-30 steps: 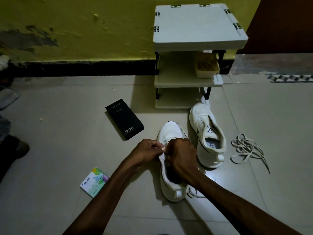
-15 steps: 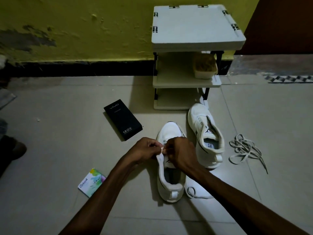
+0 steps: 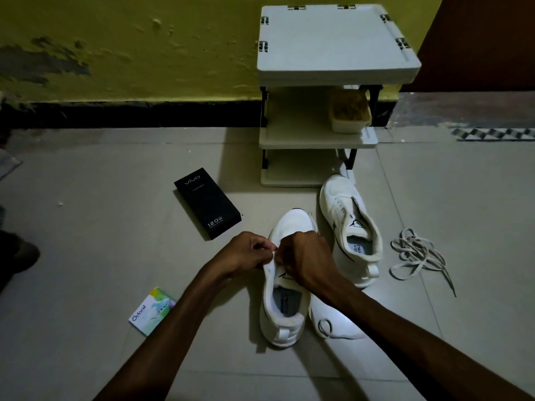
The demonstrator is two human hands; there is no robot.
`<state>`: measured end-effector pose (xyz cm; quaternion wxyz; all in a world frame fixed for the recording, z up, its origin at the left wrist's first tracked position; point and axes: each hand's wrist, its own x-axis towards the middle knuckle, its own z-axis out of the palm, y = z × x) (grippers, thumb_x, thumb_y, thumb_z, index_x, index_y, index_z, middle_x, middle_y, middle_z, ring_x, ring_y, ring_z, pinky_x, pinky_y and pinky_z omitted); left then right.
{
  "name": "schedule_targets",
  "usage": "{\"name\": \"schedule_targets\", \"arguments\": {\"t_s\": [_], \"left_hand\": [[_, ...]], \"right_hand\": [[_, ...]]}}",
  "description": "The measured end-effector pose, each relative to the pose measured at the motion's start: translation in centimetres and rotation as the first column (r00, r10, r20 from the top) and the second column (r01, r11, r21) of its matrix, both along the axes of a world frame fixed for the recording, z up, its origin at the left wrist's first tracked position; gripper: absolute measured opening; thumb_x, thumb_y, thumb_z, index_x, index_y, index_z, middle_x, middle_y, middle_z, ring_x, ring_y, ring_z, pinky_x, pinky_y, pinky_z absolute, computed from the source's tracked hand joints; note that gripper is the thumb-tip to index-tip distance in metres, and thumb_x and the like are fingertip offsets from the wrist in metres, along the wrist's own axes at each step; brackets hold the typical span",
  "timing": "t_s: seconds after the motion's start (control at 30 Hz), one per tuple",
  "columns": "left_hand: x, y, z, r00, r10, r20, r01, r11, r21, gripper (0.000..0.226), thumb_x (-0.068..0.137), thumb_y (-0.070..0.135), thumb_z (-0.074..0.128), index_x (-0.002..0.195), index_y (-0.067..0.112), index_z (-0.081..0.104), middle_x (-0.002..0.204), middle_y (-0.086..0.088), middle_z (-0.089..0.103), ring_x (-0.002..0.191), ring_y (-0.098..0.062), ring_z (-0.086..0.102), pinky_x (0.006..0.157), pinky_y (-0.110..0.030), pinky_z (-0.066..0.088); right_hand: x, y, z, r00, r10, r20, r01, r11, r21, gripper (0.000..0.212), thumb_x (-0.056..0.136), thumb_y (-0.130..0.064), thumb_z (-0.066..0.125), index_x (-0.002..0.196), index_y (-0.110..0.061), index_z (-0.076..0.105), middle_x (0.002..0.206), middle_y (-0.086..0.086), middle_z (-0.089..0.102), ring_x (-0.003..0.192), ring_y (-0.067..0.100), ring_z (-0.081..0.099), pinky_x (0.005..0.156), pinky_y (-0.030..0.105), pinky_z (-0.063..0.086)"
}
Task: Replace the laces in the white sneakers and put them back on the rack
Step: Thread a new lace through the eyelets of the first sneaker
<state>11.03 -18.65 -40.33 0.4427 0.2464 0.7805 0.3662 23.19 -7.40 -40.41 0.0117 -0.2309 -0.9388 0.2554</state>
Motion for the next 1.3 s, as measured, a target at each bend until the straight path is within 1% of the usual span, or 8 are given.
{"name": "schedule_targets", "arguments": {"t_s": [0.13,0.23,0.37,0.5,0.7,1.03,1.2,1.3], "left_hand": [[0.0,-0.1,0.1,1.0,-0.015,-0.015,0.015,1.0,0.005,0.016,0.087,0.006,0.064,0.091,0.015,0.077,0.092,-0.006,0.075,0.092,-0.022,0.071,0.09,-0.038,0.057],[-0.1,-0.2,0.2,0.999,-0.036,-0.02,0.036,0.999,0.006,0.019,0.084,0.007,0.065,0.087,0.02,0.078,0.09,-0.003,0.076,0.092,-0.023,0.071,0.091,-0.04,0.057],[-0.1,-0.1,0.5,1.0,-0.021,-0.001,0.021,1.0,0.006,0.025,0.084,0.005,0.064,0.079,0.026,0.077,0.089,-0.003,0.076,0.091,-0.022,0.071,0.091,-0.039,0.056],[0.1,0.0,0.4,0.999,0.005,0.033,-0.006,1.0,0.015,0.024,0.083,0.002,0.064,0.079,0.023,0.076,0.09,-0.005,0.076,0.089,-0.019,0.071,0.092,-0.037,0.056],[-0.1,-0.1,0.8,0.999,-0.012,0.048,0.011,1.0,0.02,0.019,0.086,-0.001,0.063,0.091,0.01,0.077,0.089,-0.006,0.075,0.083,-0.013,0.069,0.084,-0.026,0.056],[-0.4,0.0,0.6,0.994,-0.002,0.111,0.001,1.0,0.009,0.017,0.087,0.002,0.064,0.092,0.014,0.075,0.095,-0.007,0.075,0.091,-0.019,0.07,0.086,-0.027,0.056],[0.0,-0.1,0.8,0.985,0.02,0.17,-0.028,0.999,0.039,0.019,0.086,-0.005,0.062,0.088,0.009,0.075,0.08,0.0,0.075,0.075,-0.006,0.07,0.066,-0.014,0.052],[0.0,-0.1,0.7,0.984,0.028,0.175,-0.035,0.999,0.04,0.017,0.086,-0.004,0.063,0.094,0.004,0.075,0.086,-0.005,0.075,0.078,-0.009,0.069,0.066,-0.015,0.051]], "right_hand": [[0.2,0.2,0.0,0.992,-0.114,-0.061,0.106,0.986,-0.131,0.003,0.073,-0.026,0.073,0.072,-0.025,0.075,0.065,-0.003,0.071,0.061,0.012,0.066,0.062,0.029,0.055],[0.1,0.8,-0.3,0.961,-0.268,-0.067,0.239,0.929,-0.284,0.013,0.065,-0.031,0.085,0.068,-0.025,0.074,0.059,-0.008,0.07,0.057,0.001,0.065,0.063,0.027,0.057],[-0.3,1.3,-0.2,0.978,-0.207,-0.014,0.19,0.923,-0.334,0.016,0.065,-0.027,0.088,0.061,-0.028,0.072,0.063,-0.009,0.071,0.066,0.0,0.068,0.07,0.029,0.058],[-0.1,0.9,-0.5,0.987,-0.16,-0.03,0.145,0.949,-0.279,0.013,0.069,-0.025,0.078,0.06,-0.03,0.07,0.061,-0.013,0.069,0.064,0.0,0.066,0.067,0.03,0.056],[-0.3,-0.4,-0.6,0.989,-0.102,-0.103,0.084,0.982,-0.168,0.009,0.074,-0.017,0.064,0.069,-0.017,0.073,0.07,0.002,0.069,0.065,0.018,0.064,0.063,0.036,0.054],[-0.2,0.1,-1.6,0.977,-0.162,-0.14,0.136,0.974,-0.18,0.008,0.07,-0.011,0.07,0.07,-0.019,0.071,0.081,-0.001,0.062,0.071,0.019,0.061,0.063,0.031,0.047],[-0.1,0.3,-1.2,0.993,-0.065,-0.094,0.051,0.988,-0.149,0.004,0.071,-0.02,0.075,0.071,-0.022,0.072,0.079,-0.004,0.062,0.074,0.014,0.061,0.066,0.034,0.05],[-0.1,0.4,-0.9,0.993,-0.08,-0.089,0.065,0.985,-0.161,0.005,0.069,-0.02,0.075,0.07,-0.024,0.073,0.073,-0.004,0.067,0.072,0.012,0.064,0.067,0.031,0.051]]}}
